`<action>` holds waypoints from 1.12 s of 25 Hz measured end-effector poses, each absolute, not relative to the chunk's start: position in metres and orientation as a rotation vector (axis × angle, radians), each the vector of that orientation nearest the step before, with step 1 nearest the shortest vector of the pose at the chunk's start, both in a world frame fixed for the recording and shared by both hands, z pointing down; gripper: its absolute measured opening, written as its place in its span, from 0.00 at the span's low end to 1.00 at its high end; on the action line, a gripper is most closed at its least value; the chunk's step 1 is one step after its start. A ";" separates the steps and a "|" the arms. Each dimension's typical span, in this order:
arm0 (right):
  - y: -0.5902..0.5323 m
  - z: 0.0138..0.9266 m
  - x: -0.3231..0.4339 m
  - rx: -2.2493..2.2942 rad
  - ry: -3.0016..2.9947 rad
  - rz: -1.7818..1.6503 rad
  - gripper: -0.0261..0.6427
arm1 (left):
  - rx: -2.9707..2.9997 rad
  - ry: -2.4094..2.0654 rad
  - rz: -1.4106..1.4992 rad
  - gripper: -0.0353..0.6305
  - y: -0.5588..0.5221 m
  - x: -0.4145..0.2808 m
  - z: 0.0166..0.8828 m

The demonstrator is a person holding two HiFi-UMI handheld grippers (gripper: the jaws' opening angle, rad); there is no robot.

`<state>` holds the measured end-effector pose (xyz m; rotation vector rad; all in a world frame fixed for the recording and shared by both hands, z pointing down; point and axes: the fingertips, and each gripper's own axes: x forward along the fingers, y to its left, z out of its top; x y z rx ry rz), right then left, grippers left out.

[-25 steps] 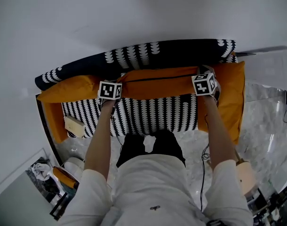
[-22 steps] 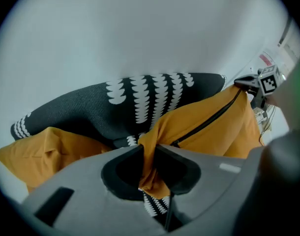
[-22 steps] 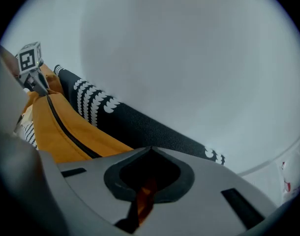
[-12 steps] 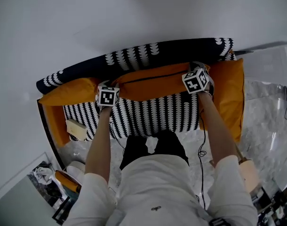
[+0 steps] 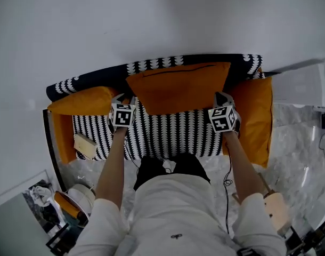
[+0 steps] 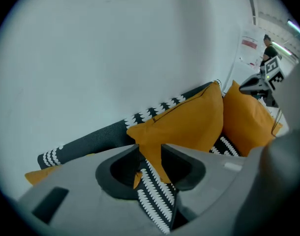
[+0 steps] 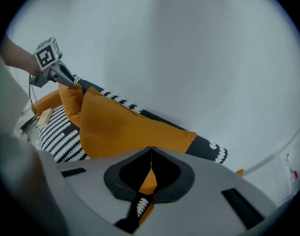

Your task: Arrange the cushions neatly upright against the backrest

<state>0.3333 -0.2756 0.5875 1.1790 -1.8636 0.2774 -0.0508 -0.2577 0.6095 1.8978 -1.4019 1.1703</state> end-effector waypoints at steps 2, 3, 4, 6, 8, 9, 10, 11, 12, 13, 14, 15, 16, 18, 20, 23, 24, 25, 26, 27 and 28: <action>-0.253 0.585 0.333 1.180 -1.878 0.302 0.05 | 1.918 -1.413 1.142 0.27 -0.247 -0.045 0.601; -0.242 0.585 0.332 1.175 -1.880 0.310 0.05 | 1.928 -1.415 1.134 0.26 -0.241 -0.041 0.596; -0.233 0.585 0.330 1.170 -1.882 0.317 0.05 | 1.937 -1.414 1.130 0.26 -0.234 -0.038 0.593; -0.216 0.584 0.328 1.167 -1.885 0.327 0.05 | 1.950 -1.412 1.126 0.25 -0.219 -0.032 0.591; -0.203 0.581 0.327 1.170 -1.890 0.341 0.05 | 1.954 -1.407 1.113 0.24 -0.204 -0.026 0.591; -0.196 0.580 0.325 1.168 -1.892 0.353 0.05 | 1.953 -1.405 1.102 0.23 -0.196 -0.023 0.591; -0.189 0.580 0.324 1.160 -1.895 0.368 0.05 | 1.952 -1.401 1.091 0.23 -0.187 -0.021 0.591; -0.180 0.582 0.322 1.147 -1.898 0.384 0.05 | 1.951 -1.395 1.084 0.23 -0.176 -0.020 0.591; -0.171 0.584 0.320 1.129 -1.900 0.400 0.05 | 1.951 -1.387 1.078 0.22 -0.166 -0.018 0.592; -0.161 0.589 0.318 1.108 -1.901 0.416 0.05 | 1.952 -1.379 1.075 0.21 -0.155 -0.017 0.594; -0.152 0.594 0.317 1.086 -1.901 0.432 0.05 | 1.948 -1.373 1.073 0.21 -0.144 -0.017 0.597; -0.143 0.601 0.315 1.066 -1.899 0.447 0.05 | 1.937 -1.368 1.074 0.20 -0.133 -0.018 0.601; -0.134 0.609 0.313 1.046 -1.894 0.464 0.05 | 1.918 -1.363 1.077 0.18 -0.120 -0.020 0.606; -0.114 0.626 0.307 1.008 -1.875 0.511 0.05 | 1.864 -1.345 1.080 0.16 -0.093 -0.024 0.616; -0.093 0.640 0.294 0.963 -1.862 0.551 0.05 | 1.816 -1.323 1.056 0.13 -0.066 -0.029 0.621; -0.066 0.647 0.262 0.894 -1.881 0.564 0.05 | 1.785 -1.308 0.933 0.11 -0.035 -0.033 0.619; -0.058 0.647 0.250 0.878 -1.892 0.564 0.05 | 1.780 -1.305 0.884 0.10 -0.025 -0.034 0.618; -0.049 0.645 0.237 0.864 -1.903 0.567 0.05 | 1.781 -1.299 0.845 0.09 -0.015 -0.036 0.616; -0.041 0.643 0.225 0.853 -1.913 0.570 0.05 | 1.788 -1.291 0.821 0.09 -0.006 -0.037 0.613; -0.033 0.640 0.214 0.844 -1.921 0.572 0.05 | 1.801 -1.278 0.807 0.07 0.004 -0.037 0.610; -0.025 0.637 0.204 0.837 -1.927 0.573 0.05 | 1.819 -1.266 0.797 0.07 0.012 -0.038 0.607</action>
